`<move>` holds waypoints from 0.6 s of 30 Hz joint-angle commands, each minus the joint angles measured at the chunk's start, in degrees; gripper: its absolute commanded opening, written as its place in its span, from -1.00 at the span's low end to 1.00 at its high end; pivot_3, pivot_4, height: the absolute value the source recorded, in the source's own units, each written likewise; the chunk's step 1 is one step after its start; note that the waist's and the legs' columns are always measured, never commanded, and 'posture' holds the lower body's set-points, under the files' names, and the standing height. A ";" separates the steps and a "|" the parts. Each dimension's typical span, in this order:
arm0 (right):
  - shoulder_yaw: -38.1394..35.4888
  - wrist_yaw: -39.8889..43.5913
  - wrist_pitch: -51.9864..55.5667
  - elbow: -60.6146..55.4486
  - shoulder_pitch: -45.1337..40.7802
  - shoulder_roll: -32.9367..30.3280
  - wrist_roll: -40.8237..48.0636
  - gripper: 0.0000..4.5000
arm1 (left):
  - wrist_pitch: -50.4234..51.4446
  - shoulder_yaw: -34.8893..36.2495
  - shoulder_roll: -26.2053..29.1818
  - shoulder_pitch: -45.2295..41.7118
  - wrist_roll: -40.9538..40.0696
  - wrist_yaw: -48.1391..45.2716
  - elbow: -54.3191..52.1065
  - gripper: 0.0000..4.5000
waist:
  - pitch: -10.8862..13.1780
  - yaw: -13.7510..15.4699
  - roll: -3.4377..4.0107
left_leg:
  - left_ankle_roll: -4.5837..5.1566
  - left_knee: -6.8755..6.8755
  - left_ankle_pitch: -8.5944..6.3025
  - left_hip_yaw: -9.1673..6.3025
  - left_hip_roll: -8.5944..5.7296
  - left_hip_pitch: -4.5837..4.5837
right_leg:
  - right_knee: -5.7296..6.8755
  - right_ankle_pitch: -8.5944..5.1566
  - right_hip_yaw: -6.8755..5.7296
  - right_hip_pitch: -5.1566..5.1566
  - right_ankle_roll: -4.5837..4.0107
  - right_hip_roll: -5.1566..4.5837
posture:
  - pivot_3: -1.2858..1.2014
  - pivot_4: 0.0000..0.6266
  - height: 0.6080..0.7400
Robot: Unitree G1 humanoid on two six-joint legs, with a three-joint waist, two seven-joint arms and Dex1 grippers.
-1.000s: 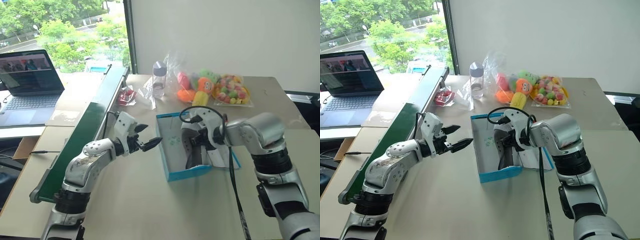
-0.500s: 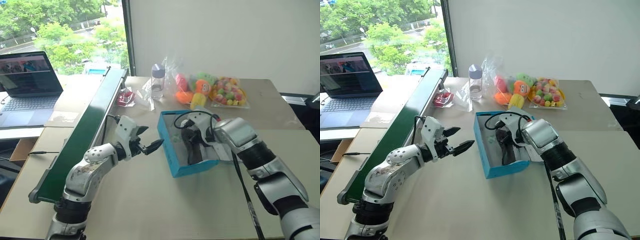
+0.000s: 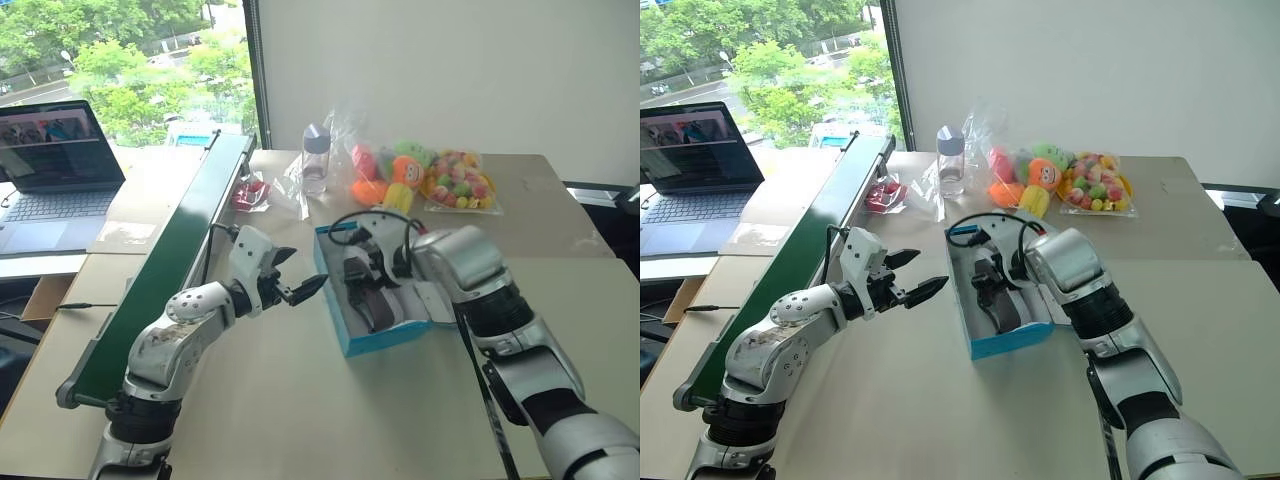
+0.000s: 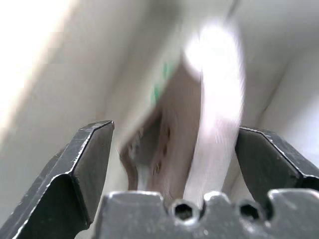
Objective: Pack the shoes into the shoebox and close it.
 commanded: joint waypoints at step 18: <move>-13.93 28.07 -33.48 -6.81 9.24 -2.56 15.43 0.99 | 5.13 22.68 6.81 0.24 -1.94 11.63 -3.01 1.00 | 0.04 -0.50 0.02 | 0.02 -0.02 -0.02 -0.04 0.01 0.06 | -0.05 -0.01 -0.02 0.07 0.02 0.02 | 0.03 -0.52 1.00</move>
